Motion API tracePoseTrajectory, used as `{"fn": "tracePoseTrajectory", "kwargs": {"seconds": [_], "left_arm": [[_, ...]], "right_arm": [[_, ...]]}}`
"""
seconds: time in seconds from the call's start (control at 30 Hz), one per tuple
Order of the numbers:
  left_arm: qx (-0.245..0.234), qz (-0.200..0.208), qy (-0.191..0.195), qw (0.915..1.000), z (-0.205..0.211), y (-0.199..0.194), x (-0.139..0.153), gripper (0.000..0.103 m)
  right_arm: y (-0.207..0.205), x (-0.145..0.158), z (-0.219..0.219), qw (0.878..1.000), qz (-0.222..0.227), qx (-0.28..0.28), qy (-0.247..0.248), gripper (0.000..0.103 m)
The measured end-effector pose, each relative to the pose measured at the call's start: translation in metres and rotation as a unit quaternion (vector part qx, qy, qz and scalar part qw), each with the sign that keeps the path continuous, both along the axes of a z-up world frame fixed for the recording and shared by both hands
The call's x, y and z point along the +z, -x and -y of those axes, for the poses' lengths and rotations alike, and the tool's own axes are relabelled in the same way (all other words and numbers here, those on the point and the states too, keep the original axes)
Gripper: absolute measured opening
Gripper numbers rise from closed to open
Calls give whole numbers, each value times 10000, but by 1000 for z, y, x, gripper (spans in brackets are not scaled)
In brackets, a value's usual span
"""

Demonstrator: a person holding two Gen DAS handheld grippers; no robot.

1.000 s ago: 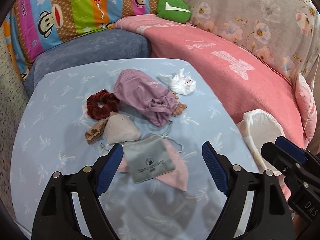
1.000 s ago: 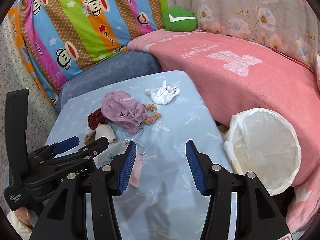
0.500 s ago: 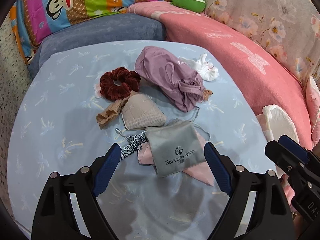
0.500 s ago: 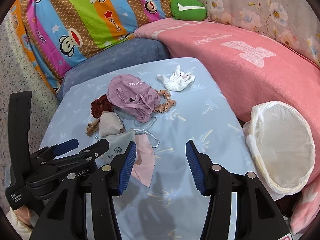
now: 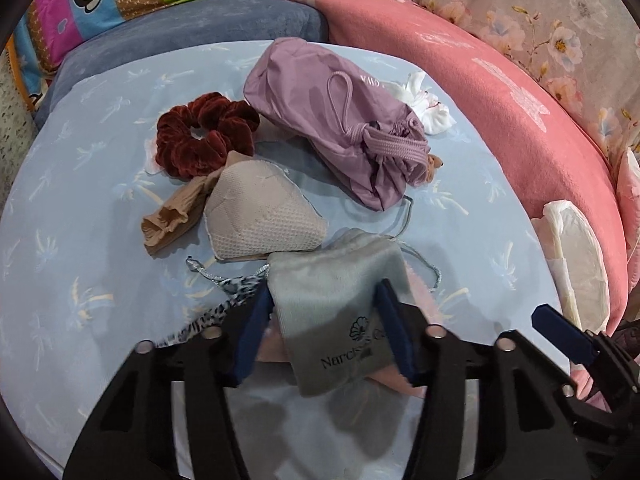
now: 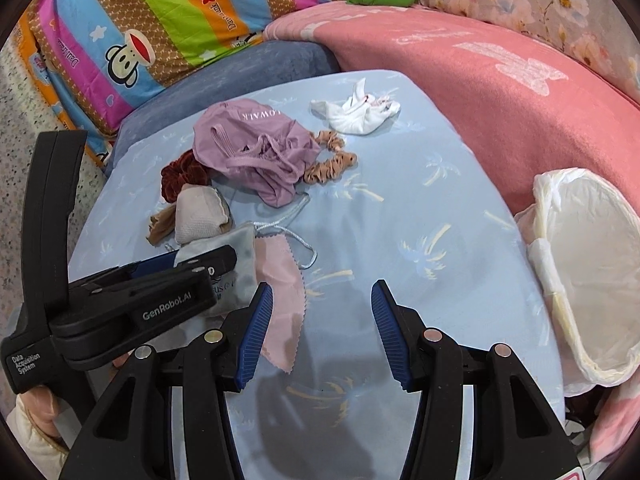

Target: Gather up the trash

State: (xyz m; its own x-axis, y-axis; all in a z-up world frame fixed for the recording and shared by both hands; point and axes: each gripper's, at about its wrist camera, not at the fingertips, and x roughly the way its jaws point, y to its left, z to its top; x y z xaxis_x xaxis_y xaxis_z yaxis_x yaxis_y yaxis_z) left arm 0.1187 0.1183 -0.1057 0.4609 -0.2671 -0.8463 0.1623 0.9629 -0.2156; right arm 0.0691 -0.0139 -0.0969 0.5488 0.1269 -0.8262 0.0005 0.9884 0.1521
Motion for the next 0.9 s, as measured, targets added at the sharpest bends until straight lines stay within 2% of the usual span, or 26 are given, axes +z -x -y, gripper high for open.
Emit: {"fn": "tracePoseTrajectory", "kwargs": {"seconds": [0.07, 0.13, 0.17, 0.4, 0.57, 0.6, 0.67, 0.7, 0.9], "left_arm": [[-25, 30, 44, 10000, -2, 2, 1, 25], [-92, -77, 209, 9997, -6, 2, 1, 14], [-79, -87, 250, 9996, -8, 2, 2, 11], [-17, -37, 352, 9994, -21, 10, 8, 10], [2, -51, 336, 9994, -21, 10, 7, 10], [9, -58, 330, 9994, -20, 10, 7, 10], [17, -60, 336, 9994, -20, 10, 8, 10], [20, -49, 329, 9994, -21, 11, 8, 10], [12, 87, 281, 9996, -17, 17, 18, 10]], "right_arm": [[-2, -7, -4, 10000, -83, 46, -5, 51], [-4, -14, -7, 9998, -170, 96, -36, 51], [-5, -18, -9, 9997, -213, 120, -57, 51], [-8, -35, -27, 9984, -398, 346, -199, 48], [-5, -43, -43, 9972, -436, 593, -148, 36], [-4, -44, -46, 9971, -414, 638, -54, 31], [-3, -45, -50, 9967, -421, 697, 48, 13], [-3, -46, -50, 9964, -457, 717, 15, 1], [3, -32, -39, 9980, -307, 551, -25, 1]]}}
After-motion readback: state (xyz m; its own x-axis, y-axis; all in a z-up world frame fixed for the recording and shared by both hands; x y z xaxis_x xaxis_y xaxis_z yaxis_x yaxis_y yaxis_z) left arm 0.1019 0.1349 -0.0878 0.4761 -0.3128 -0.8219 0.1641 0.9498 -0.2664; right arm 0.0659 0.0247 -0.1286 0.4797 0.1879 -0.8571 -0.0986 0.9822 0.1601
